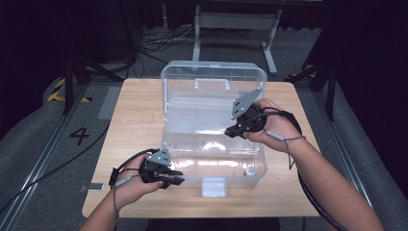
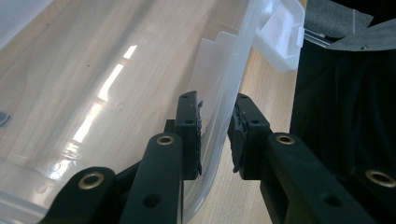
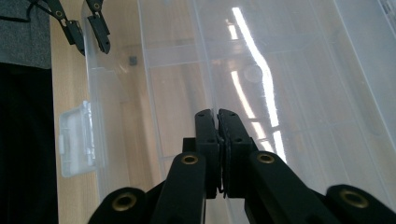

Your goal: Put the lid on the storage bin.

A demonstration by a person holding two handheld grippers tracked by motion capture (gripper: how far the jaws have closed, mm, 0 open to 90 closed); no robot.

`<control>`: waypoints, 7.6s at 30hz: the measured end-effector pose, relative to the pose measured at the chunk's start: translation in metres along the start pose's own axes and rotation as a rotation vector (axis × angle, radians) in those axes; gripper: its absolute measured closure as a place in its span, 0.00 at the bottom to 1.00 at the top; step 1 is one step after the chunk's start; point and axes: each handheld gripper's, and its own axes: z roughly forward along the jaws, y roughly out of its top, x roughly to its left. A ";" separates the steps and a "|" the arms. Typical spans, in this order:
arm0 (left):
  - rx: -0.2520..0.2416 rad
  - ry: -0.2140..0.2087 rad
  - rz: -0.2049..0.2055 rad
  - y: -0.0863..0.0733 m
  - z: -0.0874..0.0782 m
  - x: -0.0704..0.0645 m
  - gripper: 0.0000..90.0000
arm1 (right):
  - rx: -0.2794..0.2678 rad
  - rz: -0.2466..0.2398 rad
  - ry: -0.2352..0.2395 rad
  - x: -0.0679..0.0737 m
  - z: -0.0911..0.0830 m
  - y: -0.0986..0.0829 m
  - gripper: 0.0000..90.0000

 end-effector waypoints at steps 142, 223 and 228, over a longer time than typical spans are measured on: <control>-0.422 0.285 -0.154 0.059 -0.097 0.037 0.92 | -0.065 0.022 -0.052 0.057 0.005 -0.023 0.88; -0.366 0.287 -0.170 0.044 -0.096 0.021 0.90 | -0.525 0.432 -0.202 0.024 -0.055 -0.129 1.00; -0.368 0.279 -0.171 0.041 -0.098 0.019 0.89 | -0.528 0.432 -0.203 0.026 -0.055 -0.130 1.00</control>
